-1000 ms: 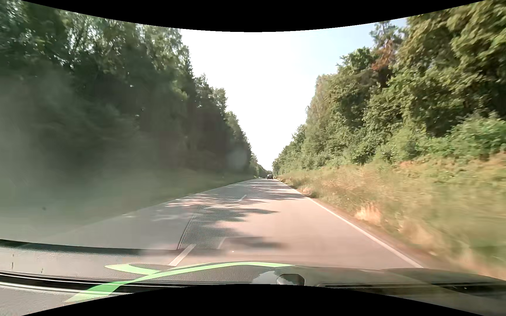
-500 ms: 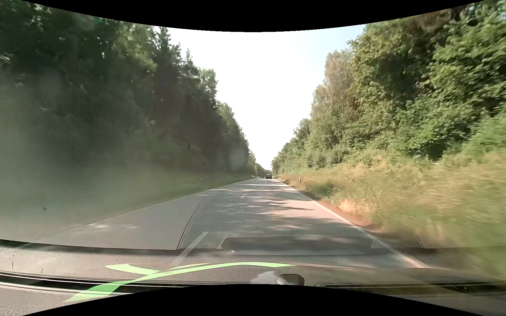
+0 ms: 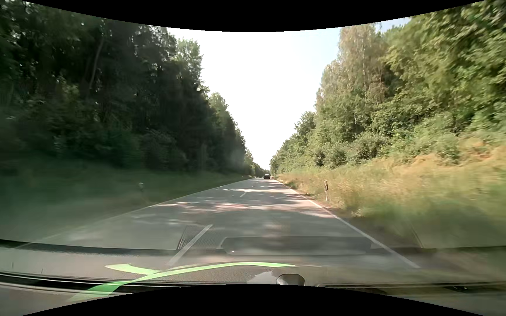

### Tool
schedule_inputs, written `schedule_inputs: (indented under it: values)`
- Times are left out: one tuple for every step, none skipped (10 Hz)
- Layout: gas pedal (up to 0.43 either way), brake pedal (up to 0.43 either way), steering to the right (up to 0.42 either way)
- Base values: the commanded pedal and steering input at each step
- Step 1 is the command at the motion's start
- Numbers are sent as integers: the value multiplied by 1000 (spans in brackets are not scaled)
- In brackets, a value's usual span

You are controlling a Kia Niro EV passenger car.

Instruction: Follow the waypoints while adhering to traffic rules and regulations

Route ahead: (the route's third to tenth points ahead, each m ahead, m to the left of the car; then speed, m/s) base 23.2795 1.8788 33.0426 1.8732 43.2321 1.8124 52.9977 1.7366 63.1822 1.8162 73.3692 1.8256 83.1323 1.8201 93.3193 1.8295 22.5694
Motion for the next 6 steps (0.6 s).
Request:
schedule_inputs:
  values:
    - [358,0,1]
    - [358,0,1]
    - [370,0,1]
    - [370,0,0]
    - [370,0,0]
    - [370,0,-1]
